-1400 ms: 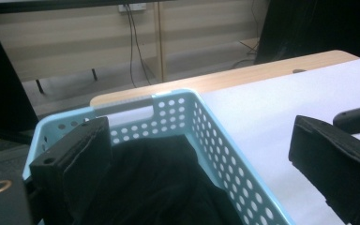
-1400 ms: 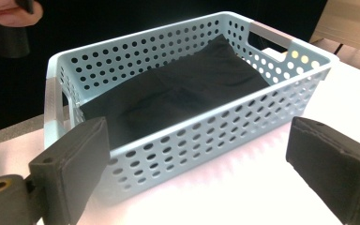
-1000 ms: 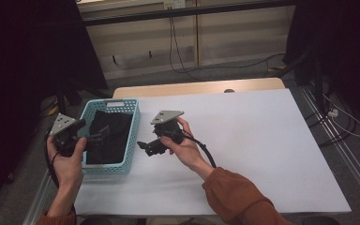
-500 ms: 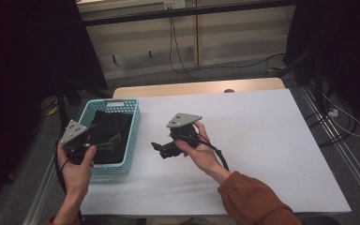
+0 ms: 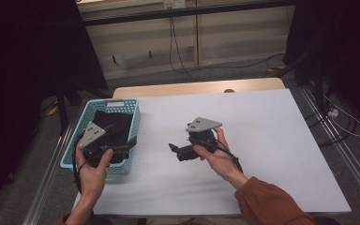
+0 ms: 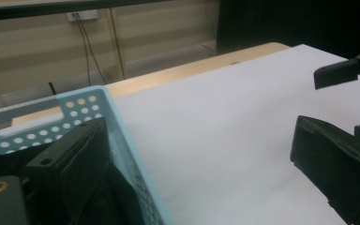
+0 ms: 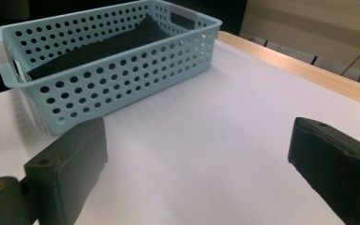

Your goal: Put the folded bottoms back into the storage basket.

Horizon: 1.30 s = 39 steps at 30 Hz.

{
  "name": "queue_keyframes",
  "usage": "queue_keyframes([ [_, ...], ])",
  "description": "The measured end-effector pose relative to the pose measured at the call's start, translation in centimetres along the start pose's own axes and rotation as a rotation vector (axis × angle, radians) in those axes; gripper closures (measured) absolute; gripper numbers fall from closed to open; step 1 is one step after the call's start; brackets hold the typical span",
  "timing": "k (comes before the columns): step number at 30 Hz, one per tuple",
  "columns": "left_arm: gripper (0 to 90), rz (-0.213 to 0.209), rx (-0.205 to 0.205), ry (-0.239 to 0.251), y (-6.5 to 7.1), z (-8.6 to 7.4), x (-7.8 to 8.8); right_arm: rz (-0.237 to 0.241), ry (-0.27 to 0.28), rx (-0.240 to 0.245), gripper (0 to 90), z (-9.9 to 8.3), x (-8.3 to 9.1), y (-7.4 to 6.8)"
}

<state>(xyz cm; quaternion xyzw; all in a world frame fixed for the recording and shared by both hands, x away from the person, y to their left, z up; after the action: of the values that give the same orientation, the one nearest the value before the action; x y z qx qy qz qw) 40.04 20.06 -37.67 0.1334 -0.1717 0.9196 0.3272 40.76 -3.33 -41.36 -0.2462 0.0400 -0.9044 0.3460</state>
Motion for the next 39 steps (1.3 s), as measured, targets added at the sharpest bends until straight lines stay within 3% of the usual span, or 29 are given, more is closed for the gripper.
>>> queue_keyframes([
  [10, 5.1, -0.050, -0.036, -0.004, 3.0, -0.9, -1.1, -0.068, 0.035, -0.027, 5.1, -1.7, 3.8, 2.5],
  [12, 5.1, -0.069, -0.027, -0.014, 3.4, -1.2, -1.2, -0.078, 0.036, -0.043, 5.1, -2.2, 4.6, 3.0],
  [19, 5.2, -0.056, -0.031, -0.024, 3.9, -2.0, -1.3, -0.150, 0.056, -0.082, 5.3, -4.3, 7.7, 5.3],
  [26, 5.3, -0.047, -0.027, 0.009, 4.6, -2.2, -0.7, -0.219, 0.080, -0.111, 5.3, -6.2, 11.2, 7.3],
  [33, 5.3, -0.055, -0.031, -0.004, 5.0, -2.8, -0.7, -0.282, 0.104, -0.139, 4.8, -7.9, 14.1, 8.5],
  [36, 5.3, -0.019, -0.034, -0.003, 4.9, -3.0, -0.4, -0.308, 0.119, -0.139, 5.1, -8.5, 15.2, 8.9],
  [39, 5.3, -0.025, -0.043, -0.002, 5.2, -3.3, 0.0, -0.333, 0.145, -0.160, 5.0, -9.4, 16.7, 8.9],
])
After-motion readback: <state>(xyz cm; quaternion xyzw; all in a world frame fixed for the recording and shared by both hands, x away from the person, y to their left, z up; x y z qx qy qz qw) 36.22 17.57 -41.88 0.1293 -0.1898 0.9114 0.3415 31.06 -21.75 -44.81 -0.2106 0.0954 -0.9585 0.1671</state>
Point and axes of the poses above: each handheld gripper's, and its own axes: x roughly backward along the jaws, z roughly out of its top, y roughly to its right, the point moved 6 cm from there along -x, roughly forward along the jaws, and after that the axes turned 14 degrees about -x, right-handed, at the moved point
